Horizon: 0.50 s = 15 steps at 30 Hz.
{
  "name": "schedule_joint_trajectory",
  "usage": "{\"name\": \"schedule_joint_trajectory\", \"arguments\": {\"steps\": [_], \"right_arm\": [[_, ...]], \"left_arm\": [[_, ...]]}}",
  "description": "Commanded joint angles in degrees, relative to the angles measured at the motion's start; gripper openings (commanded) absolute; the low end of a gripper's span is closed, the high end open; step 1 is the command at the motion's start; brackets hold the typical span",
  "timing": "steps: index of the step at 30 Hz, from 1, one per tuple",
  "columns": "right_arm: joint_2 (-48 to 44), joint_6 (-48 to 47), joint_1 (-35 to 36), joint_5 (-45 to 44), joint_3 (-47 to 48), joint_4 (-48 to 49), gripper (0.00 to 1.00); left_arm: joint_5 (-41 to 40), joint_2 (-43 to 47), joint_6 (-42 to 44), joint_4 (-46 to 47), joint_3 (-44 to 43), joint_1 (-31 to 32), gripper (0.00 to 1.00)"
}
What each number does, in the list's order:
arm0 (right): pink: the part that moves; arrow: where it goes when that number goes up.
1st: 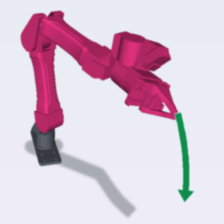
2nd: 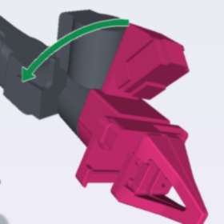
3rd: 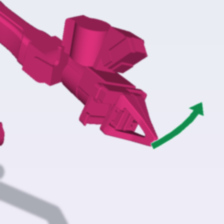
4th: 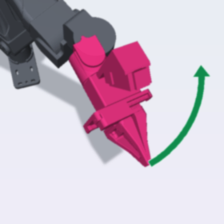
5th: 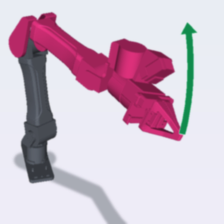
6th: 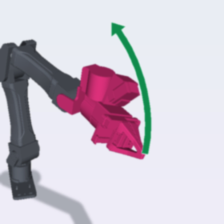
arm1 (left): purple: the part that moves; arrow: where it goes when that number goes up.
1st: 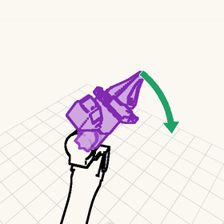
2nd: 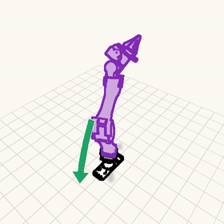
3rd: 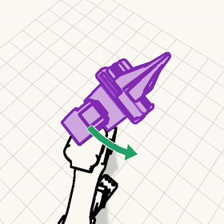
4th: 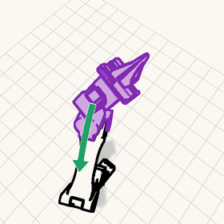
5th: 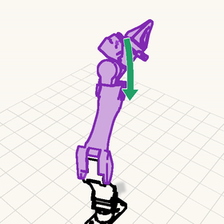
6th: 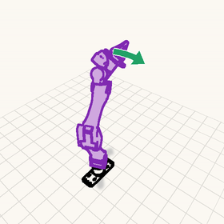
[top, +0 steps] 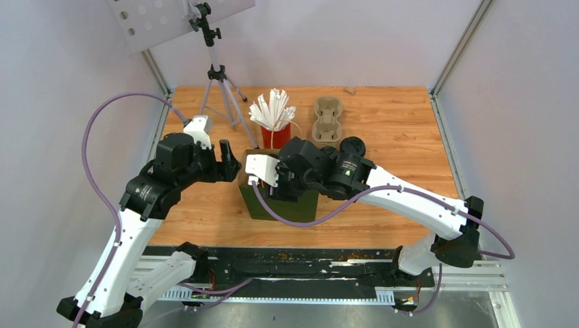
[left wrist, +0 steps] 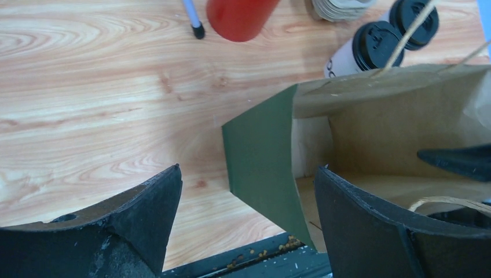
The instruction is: Pack the takeout coffee
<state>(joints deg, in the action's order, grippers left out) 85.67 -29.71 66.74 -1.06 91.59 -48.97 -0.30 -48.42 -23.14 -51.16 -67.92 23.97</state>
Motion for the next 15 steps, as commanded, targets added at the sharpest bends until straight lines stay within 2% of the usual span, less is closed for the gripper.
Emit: {"name": "schedule_joint_trajectory", "arguments": {"steps": [1, 5, 7, 11, 15], "right_arm": [[-5.32, 4.91, 0.36, 0.14, 0.96, 2.28, 0.6], [-8.68, 9.27, 0.33, 2.3, 0.97, 3.47, 0.77], [-10.1, 11.43, 0.32, 1.16, 0.91, 4.14, 0.86], [-12.27, 16.84, 0.29, -3.24, 2.21, 5.1, 0.99], [-14.17, 23.64, -0.11, -11.02, 3.64, 7.28, 1.0]], "left_arm": [[6.1, 1.2, 1.48, 2.03, 0.15, 0.12, 0.9], [5.37, 2.62, 0.27, 3.01, 0.85, 0.12, 0.9], [4.83, 3.57, 0.53, 3.2, 1.0, 0.12, 0.93], [1.07, 6.37, 0.97, 2.04, 0.65, 0.12, 0.99], [0.78, 9.61, 1.24, 2.37, 1.41, 0.12, 1.0]]}}
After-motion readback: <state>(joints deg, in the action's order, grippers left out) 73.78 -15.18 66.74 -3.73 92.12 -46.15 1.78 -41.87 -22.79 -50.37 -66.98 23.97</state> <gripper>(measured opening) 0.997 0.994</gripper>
